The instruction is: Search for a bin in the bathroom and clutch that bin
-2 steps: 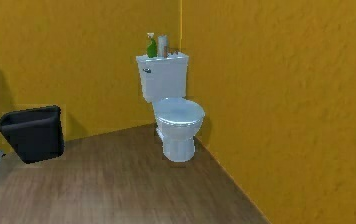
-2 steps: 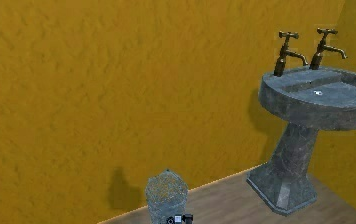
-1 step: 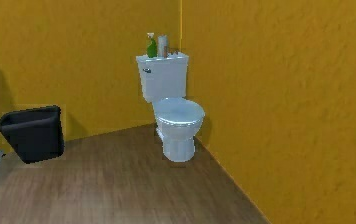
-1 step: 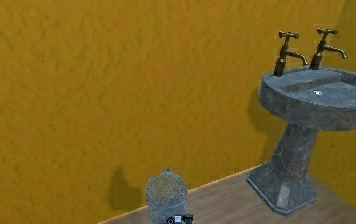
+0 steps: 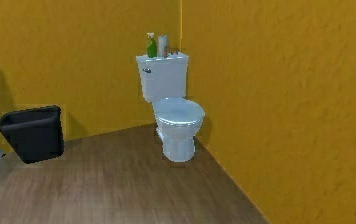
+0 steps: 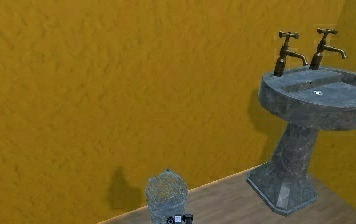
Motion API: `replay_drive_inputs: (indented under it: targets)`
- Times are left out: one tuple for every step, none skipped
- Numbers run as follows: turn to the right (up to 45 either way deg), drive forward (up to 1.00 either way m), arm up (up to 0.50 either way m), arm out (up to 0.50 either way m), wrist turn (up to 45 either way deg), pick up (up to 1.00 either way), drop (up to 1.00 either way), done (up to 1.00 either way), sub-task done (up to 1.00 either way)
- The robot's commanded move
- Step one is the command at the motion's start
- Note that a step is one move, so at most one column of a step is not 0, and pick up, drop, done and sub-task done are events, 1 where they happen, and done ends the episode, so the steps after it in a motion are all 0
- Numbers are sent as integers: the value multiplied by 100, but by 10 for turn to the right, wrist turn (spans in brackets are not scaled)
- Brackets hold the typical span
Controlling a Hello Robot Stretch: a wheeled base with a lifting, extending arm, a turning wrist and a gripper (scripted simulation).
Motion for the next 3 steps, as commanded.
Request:
replay_drive_inputs:
  targets:
    - [0, 0, 0, 0, 450, 0, 0, 0, 0]
    - [0, 0, 0, 0, 330, 0, 0, 0, 0]
    - [0, 0, 0, 0, 0, 100, 0, 0, 0]
